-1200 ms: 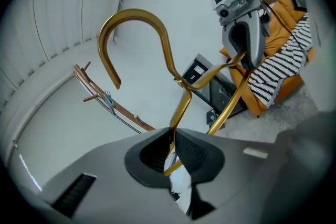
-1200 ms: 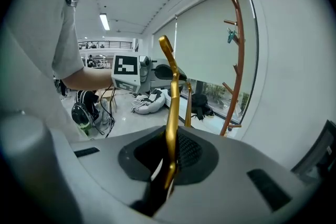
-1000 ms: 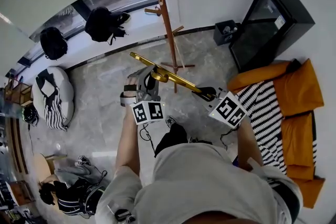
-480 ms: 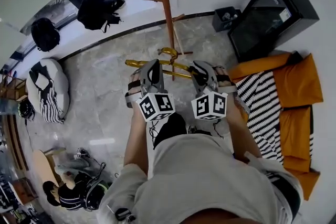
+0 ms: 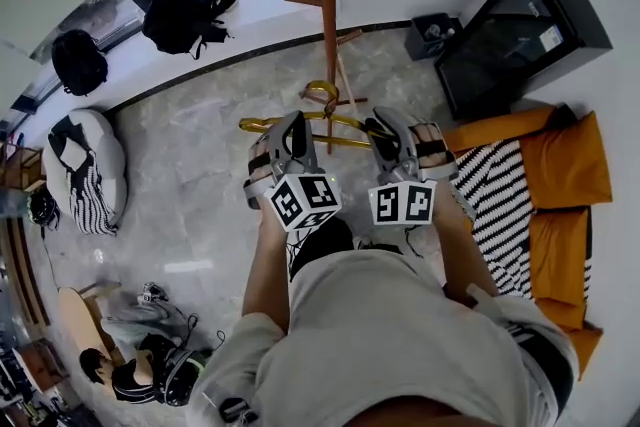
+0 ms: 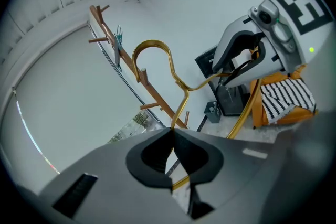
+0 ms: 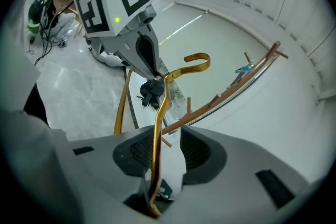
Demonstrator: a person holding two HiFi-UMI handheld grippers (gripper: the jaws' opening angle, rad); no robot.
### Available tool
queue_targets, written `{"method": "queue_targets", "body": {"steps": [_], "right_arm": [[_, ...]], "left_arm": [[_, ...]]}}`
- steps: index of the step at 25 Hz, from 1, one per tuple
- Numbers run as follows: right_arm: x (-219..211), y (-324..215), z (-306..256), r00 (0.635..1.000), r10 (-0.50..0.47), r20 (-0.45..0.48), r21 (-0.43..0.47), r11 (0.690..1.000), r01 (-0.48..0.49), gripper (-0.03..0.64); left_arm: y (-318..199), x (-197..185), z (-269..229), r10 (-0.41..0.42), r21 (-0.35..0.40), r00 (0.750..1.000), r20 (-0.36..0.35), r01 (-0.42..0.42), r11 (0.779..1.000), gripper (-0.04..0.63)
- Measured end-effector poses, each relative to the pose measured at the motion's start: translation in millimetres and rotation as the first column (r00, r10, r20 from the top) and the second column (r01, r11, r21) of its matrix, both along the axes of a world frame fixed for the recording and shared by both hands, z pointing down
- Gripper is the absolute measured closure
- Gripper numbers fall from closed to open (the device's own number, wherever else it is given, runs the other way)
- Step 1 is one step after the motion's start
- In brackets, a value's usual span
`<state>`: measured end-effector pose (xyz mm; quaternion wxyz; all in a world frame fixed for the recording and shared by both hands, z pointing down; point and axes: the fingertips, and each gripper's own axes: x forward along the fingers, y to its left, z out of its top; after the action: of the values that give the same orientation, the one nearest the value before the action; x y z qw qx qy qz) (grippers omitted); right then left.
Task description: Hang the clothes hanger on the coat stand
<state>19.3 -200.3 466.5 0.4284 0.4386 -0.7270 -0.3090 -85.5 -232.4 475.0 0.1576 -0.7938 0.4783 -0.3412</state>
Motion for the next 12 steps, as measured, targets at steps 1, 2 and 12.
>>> {"method": "queue_targets", "body": {"steps": [1,2,12], "right_arm": [[-1,-3,2,1.0,-0.009,-0.026,-0.014,1.0,0.008,0.505],[-2,-7,3,0.998,-0.014,-0.053,-0.025,1.0,0.013,0.502],[-26,-33,-5,0.996,-0.008,-0.093,0.0,1.0,0.008,0.526]], "left_arm": [[-5,-4,0,-0.009,-0.003,1.0,-0.006,0.009,1.0,0.574],[-11,-7,0,-0.017,-0.007,1.0,-0.013,0.017,1.0,0.575],[-54,-25,5,0.0,-0.039,0.998,-0.06,-0.002,0.999,0.575]]}}
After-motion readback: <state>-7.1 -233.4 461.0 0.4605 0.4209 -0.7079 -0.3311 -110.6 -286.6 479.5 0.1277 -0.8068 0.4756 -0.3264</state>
